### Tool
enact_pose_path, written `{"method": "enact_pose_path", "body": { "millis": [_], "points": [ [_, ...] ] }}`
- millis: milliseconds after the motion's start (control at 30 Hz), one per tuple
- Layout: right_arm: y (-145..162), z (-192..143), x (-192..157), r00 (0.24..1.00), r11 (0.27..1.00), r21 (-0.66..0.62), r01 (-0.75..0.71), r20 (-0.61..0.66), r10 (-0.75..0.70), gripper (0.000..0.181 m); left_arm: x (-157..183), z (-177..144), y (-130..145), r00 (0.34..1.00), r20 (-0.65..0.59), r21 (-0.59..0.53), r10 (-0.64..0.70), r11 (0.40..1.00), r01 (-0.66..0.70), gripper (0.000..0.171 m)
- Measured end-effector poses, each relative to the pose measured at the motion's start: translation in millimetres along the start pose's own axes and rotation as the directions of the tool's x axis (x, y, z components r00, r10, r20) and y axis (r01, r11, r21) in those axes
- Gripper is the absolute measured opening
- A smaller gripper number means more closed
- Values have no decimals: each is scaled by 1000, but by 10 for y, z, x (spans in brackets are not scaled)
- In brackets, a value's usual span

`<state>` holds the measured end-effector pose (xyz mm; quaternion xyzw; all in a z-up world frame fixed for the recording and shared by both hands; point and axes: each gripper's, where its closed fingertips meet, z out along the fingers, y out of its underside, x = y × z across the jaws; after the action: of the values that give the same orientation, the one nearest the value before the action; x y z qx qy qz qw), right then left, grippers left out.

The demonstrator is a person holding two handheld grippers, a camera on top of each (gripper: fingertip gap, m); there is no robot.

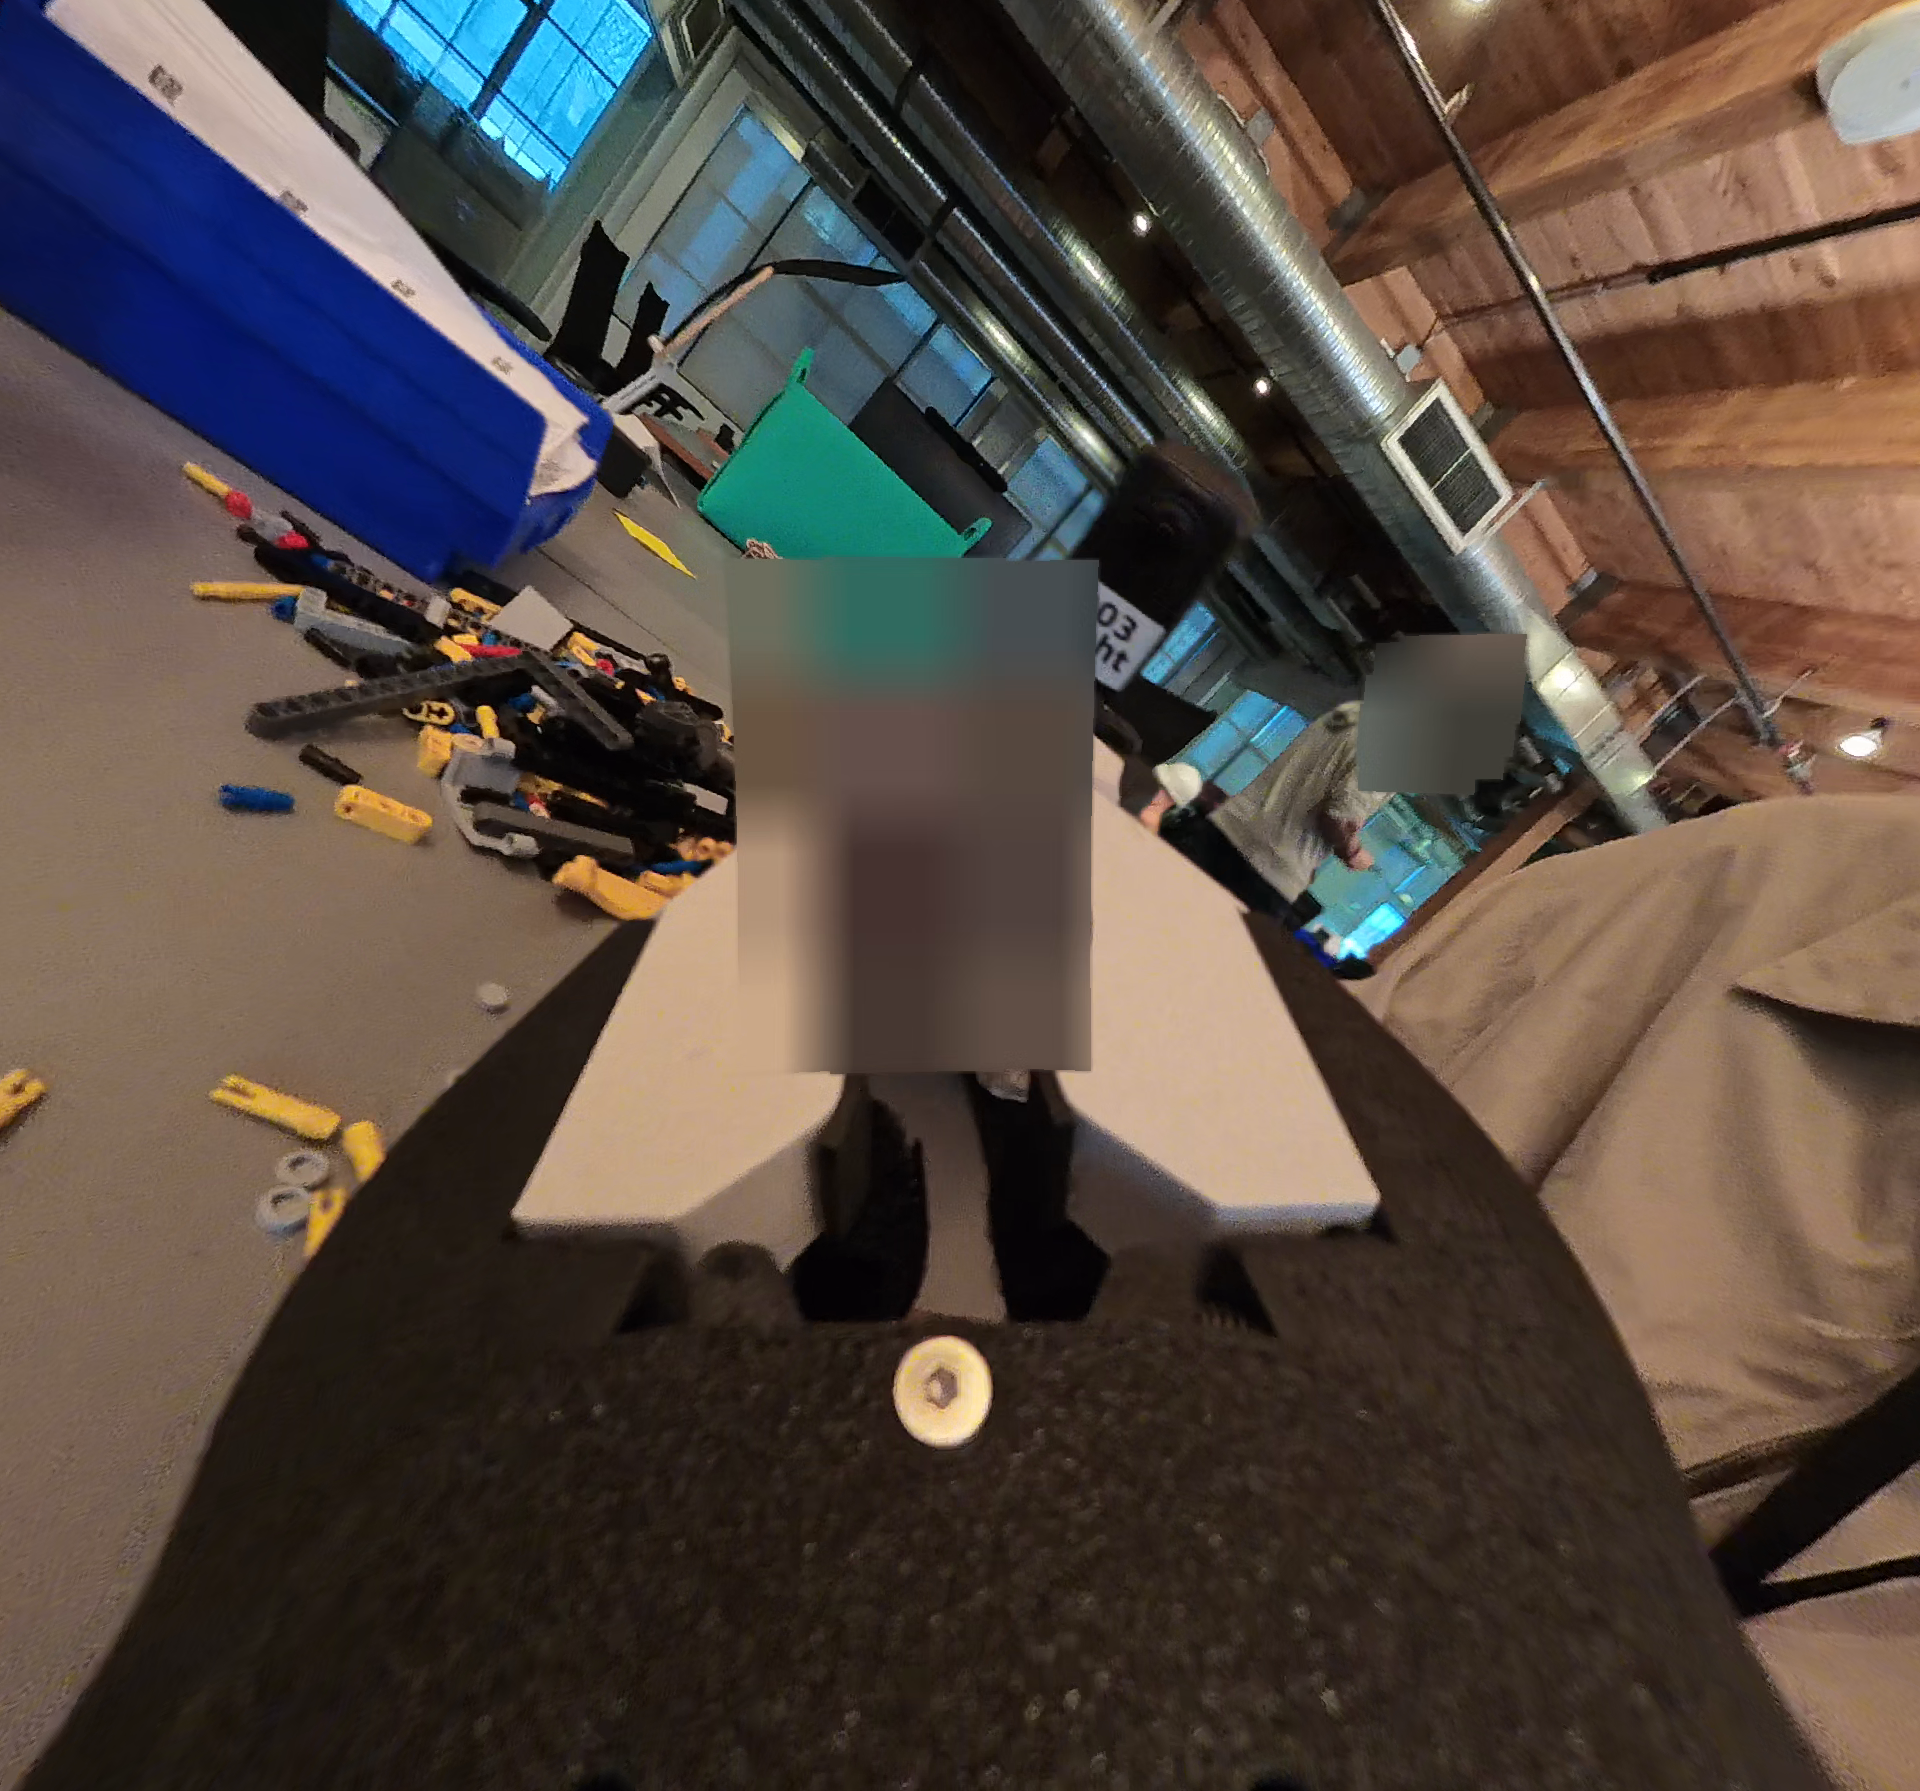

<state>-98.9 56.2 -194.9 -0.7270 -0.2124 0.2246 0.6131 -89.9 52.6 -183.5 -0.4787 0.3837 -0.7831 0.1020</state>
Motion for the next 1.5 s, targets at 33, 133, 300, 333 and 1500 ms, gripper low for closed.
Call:
{"method": "enact_pose_path", "body": {
  "millis": [33,133,300,333,1500],
  "points": [
    [7,6,-6,997,998,-14,69,-24,-69,14,-3,-9,9,999,-13,-4,-30,1000,30,22],
    [31,5,-22,982,982,-39,184,-42,-185,14,10,-28,64,990,-51,-47,-134,990,132,21],
    [7,-97,-224,976,985,-8,175,137,-172,14,224,-29,229,986,-103,-213,-133,971,109,19],
    [17,-114,-247,972,985,-17,171,165,-166,14,242,-31,259,989,-98,-238,-109,968,83,18],
    [879,47,-431,954,906,-422,22,281,108,31,335,-130,206,710,-42,-175,703,695,-698,20]
  ]
}}
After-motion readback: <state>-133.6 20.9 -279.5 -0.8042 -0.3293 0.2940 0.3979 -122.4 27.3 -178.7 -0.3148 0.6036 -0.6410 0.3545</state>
